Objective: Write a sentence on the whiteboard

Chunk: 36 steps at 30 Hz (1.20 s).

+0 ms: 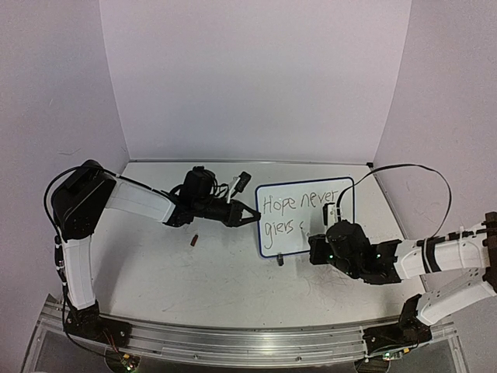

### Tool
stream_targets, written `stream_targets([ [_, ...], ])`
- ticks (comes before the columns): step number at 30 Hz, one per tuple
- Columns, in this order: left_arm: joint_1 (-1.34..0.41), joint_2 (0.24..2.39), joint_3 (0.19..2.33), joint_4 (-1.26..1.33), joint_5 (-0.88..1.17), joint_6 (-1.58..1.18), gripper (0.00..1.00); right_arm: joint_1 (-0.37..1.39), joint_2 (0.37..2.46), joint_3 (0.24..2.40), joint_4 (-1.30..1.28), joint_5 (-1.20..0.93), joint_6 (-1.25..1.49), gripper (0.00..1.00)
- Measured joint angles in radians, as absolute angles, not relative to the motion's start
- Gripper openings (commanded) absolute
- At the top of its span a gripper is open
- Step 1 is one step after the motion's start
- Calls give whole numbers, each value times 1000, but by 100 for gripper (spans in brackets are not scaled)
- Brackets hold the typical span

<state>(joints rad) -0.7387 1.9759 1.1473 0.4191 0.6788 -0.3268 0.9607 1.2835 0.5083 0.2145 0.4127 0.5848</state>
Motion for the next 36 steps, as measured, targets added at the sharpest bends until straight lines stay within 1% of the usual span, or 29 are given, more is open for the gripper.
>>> stream_targets([
  [17, -739, 1975, 1147, 419, 679, -321, 0, 959, 1272, 511, 206, 478, 571, 0],
  [36, -739, 1974, 1147, 419, 679, -317, 0, 943, 1271, 530, 211, 489, 535, 0],
])
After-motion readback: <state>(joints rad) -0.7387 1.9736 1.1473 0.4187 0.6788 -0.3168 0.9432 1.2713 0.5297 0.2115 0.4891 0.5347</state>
